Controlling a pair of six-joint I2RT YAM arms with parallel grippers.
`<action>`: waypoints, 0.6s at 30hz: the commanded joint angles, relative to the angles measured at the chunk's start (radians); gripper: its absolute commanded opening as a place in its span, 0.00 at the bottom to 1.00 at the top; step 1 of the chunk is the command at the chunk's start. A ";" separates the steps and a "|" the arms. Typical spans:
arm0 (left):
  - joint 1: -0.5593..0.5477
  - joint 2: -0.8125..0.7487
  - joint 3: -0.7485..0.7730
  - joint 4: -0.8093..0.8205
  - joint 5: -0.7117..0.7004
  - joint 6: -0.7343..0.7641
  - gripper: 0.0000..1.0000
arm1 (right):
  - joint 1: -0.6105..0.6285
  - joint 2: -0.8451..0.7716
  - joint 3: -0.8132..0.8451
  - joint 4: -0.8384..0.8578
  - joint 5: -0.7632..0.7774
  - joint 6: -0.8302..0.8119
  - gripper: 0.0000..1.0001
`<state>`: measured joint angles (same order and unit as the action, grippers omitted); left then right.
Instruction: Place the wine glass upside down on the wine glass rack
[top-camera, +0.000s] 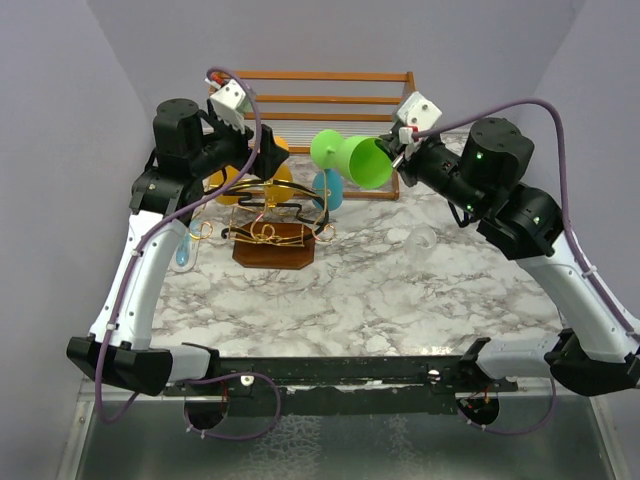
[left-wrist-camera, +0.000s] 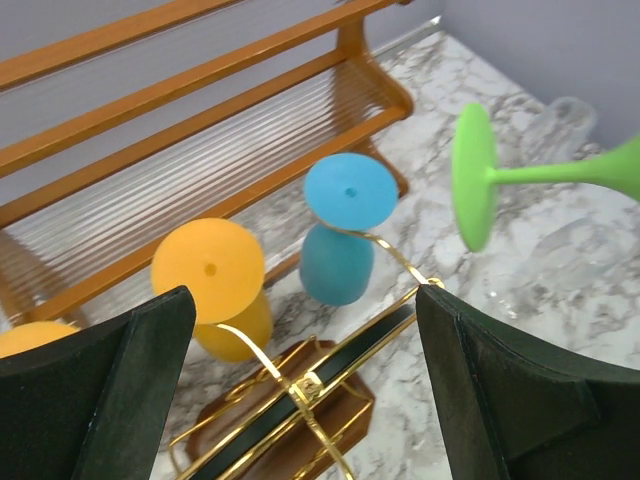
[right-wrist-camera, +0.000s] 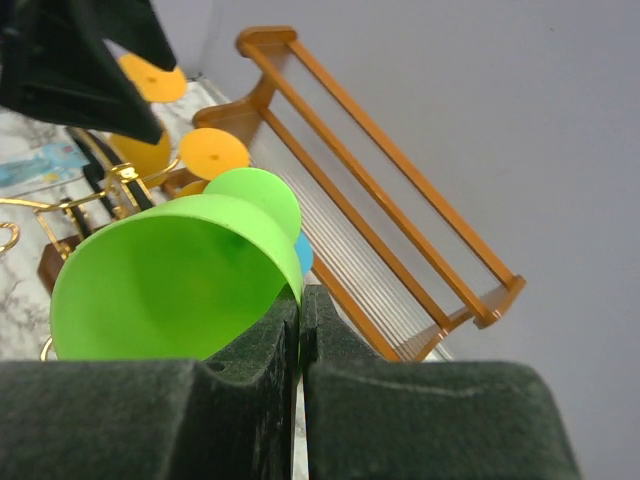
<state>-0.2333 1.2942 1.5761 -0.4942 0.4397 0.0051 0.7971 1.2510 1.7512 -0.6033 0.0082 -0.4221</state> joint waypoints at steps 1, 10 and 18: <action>0.020 -0.016 -0.003 0.099 0.226 -0.182 0.93 | -0.003 0.015 0.001 0.108 0.166 0.080 0.01; 0.032 0.014 -0.074 0.296 0.434 -0.459 0.81 | -0.009 0.044 0.017 0.082 0.078 0.126 0.01; 0.033 0.051 -0.152 0.418 0.469 -0.592 0.63 | -0.020 0.060 0.062 0.050 0.014 0.138 0.01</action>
<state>-0.2085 1.3289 1.4521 -0.1825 0.8459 -0.4866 0.7860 1.3083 1.7653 -0.5602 0.0757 -0.3077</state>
